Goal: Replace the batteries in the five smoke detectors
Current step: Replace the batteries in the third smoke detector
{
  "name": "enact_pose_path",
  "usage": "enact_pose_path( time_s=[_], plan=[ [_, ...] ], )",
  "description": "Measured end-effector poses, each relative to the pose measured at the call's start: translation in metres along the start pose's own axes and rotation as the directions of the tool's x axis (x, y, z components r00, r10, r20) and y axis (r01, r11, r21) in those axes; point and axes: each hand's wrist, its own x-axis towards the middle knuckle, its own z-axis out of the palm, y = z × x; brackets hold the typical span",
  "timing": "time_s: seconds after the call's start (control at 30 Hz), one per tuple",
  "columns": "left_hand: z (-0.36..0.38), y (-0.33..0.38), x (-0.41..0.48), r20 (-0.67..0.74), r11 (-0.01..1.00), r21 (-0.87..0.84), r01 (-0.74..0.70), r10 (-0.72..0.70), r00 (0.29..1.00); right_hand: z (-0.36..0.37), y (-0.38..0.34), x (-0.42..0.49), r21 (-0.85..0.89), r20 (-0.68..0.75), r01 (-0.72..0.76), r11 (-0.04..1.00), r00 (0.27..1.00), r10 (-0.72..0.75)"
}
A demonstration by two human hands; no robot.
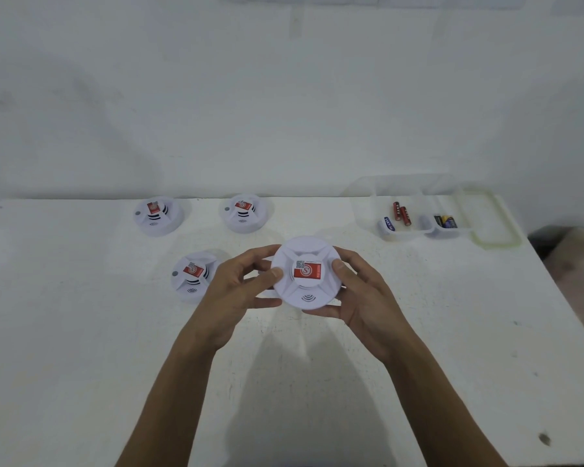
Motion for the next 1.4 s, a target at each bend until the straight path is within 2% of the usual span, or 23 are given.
enact_pose_path(
  time_s=[0.7,1.4],
  plan=[
    [0.0021,0.0028,-0.0011,0.031,1.0,-0.023,0.004,-0.003,1.0,-0.0034,0.001,0.0038,0.005,-0.021,-0.008,1.0,1.0,0.009],
    [0.0009,-0.0009,0.0052,0.02,0.999,0.034,0.003,-0.004,1.0,-0.0046,0.0001,0.0069,-0.004,-0.055,-0.025,1.0,0.998,0.024]
  ],
)
